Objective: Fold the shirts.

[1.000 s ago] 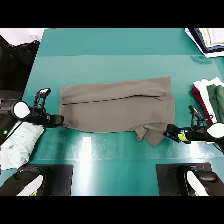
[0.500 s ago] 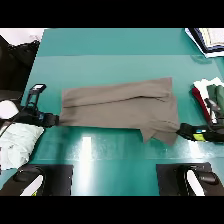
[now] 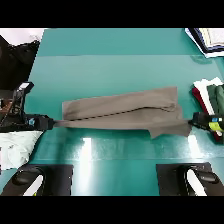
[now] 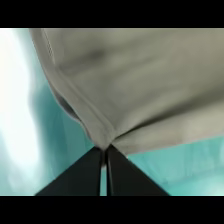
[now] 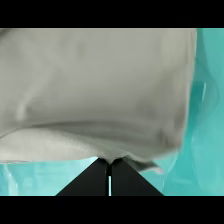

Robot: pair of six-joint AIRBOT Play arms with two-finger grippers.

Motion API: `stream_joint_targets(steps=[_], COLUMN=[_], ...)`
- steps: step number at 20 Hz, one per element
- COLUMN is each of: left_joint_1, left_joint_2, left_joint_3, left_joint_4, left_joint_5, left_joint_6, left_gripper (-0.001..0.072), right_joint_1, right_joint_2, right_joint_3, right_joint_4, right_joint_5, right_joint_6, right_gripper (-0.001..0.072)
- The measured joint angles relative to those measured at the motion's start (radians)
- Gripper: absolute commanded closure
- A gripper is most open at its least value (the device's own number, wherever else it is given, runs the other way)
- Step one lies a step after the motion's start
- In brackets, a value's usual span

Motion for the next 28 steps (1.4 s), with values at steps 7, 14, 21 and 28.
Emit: stream_joint_targets(steps=[7,14,21,28], left_joint_1=[0.000,0.000,0.000,0.000], left_joint_2=[-0.092,-0.244,-0.325,-0.344], left_joint_3=[-0.001,-0.001,-0.001,0.015], left_joint_4=[0.071,0.088,0.109,0.104], left_joint_5=[0.272,0.451,0.527,0.550], left_joint_6=[-0.043,-0.054,-0.070,-0.106], left_gripper=[0.0679,0.0679,0.0176,0.0465], right_joint_1=[0.141,0.175,0.179,0.119], right_joint_2=[-0.366,-0.631,-0.746,-0.763], right_joint_3=[0.237,0.418,0.471,0.575], right_joint_4=[-0.009,-0.010,-0.008,0.023], right_joint_5=[-0.206,-0.315,-0.387,-0.309], right_joint_6=[-0.015,-0.024,-0.027,-0.132], right_gripper=[0.0687,0.0685,0.0313,0.0138])
